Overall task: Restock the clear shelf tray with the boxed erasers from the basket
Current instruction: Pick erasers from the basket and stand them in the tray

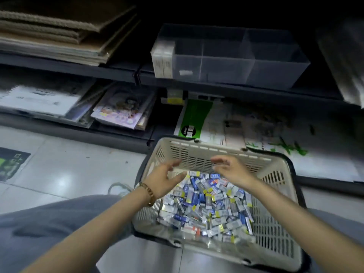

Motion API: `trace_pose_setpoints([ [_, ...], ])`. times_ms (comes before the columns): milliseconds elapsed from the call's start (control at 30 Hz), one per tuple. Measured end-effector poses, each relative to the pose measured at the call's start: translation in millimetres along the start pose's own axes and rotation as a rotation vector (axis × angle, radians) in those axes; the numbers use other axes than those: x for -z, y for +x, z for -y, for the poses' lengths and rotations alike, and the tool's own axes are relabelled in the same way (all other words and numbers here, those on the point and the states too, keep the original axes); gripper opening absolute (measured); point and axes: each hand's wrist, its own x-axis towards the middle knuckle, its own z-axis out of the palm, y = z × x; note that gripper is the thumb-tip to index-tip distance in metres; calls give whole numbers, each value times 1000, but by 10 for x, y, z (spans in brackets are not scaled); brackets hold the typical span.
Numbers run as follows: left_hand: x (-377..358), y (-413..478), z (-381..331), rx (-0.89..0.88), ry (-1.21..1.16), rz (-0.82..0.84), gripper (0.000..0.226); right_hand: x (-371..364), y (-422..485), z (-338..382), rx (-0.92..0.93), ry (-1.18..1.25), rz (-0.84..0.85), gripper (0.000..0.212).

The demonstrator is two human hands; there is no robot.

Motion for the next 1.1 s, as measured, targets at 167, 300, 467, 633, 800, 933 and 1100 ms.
trace_pose_setpoints([
  [167, -488, 229, 593, 262, -31, 160, 47, -380, 68, -1065, -299, 38, 126, 35],
  [300, -902, 417, 823, 350, -43, 260, 38, -431, 71, -1497, -413, 56, 165, 38],
  [467, -1454, 532, 878, 312, 35, 509, 36, -360, -33, -1837, -429, -68, 167, 26],
  [633, -1717, 610, 964, 168, 312, 520, 48, -326, -236, -2013, -394, -228, 259, 37],
  [800, -1783, 618, 1030, 104, 321, 410, 36, -374, -247, -2070, -360, -276, 265, 37],
  [933, -1946, 652, 879, -258, 490, 366, 31, -317, -228, -2149, -426, -338, 235, 32],
  [1100, -2265, 654, 631, -143, 475, 512, 38, -226, -199, -2062, -427, -118, 23, 28],
])
